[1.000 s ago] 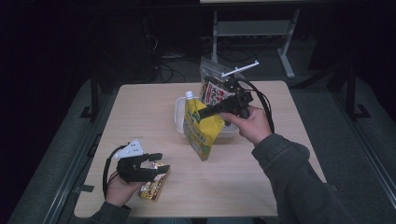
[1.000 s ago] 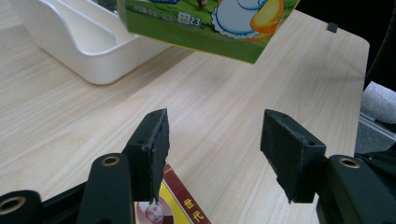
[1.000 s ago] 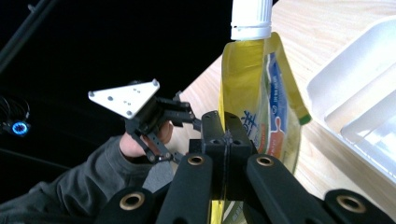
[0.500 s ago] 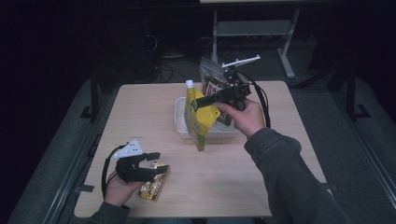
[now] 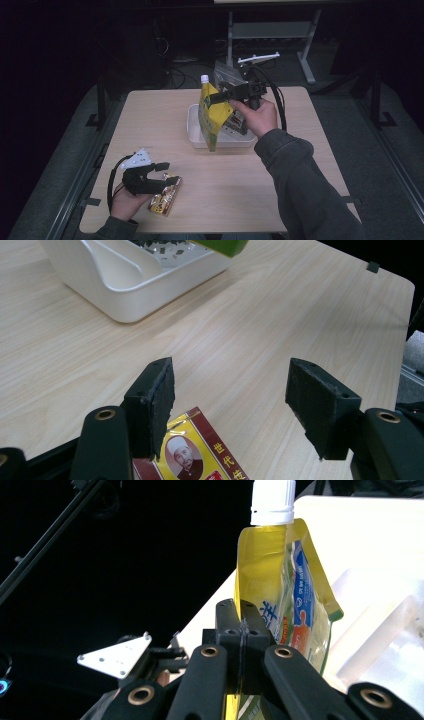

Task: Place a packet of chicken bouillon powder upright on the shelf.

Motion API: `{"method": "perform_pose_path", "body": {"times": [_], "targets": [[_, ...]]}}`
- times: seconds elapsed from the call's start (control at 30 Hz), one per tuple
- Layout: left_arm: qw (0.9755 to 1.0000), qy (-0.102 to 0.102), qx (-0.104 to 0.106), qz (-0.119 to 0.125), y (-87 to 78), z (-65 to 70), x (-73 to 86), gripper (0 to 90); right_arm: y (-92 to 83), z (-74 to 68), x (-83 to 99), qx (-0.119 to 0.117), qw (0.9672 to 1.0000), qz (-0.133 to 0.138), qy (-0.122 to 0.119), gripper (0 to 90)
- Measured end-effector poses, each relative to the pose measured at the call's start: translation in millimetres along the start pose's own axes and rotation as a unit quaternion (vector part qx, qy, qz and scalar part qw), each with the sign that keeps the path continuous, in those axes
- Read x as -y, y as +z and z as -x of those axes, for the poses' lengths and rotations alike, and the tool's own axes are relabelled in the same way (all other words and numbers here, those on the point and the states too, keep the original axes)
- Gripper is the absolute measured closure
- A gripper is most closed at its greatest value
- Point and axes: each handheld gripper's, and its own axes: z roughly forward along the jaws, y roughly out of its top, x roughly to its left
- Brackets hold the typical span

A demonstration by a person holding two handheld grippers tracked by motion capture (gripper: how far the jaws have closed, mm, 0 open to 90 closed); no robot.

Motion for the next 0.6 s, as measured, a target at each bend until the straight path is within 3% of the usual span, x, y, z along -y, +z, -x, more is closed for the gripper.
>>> {"method": "perform_pose_path", "body": {"times": [0.6], "targets": [[1.0, 0.0, -0.005, 0.002, -2.4, -3.4, 1.4, 35.2, 22.5, 12.4, -23.2, 0.026, 0.9988, 0.038, 0.018, 89.5]]}}
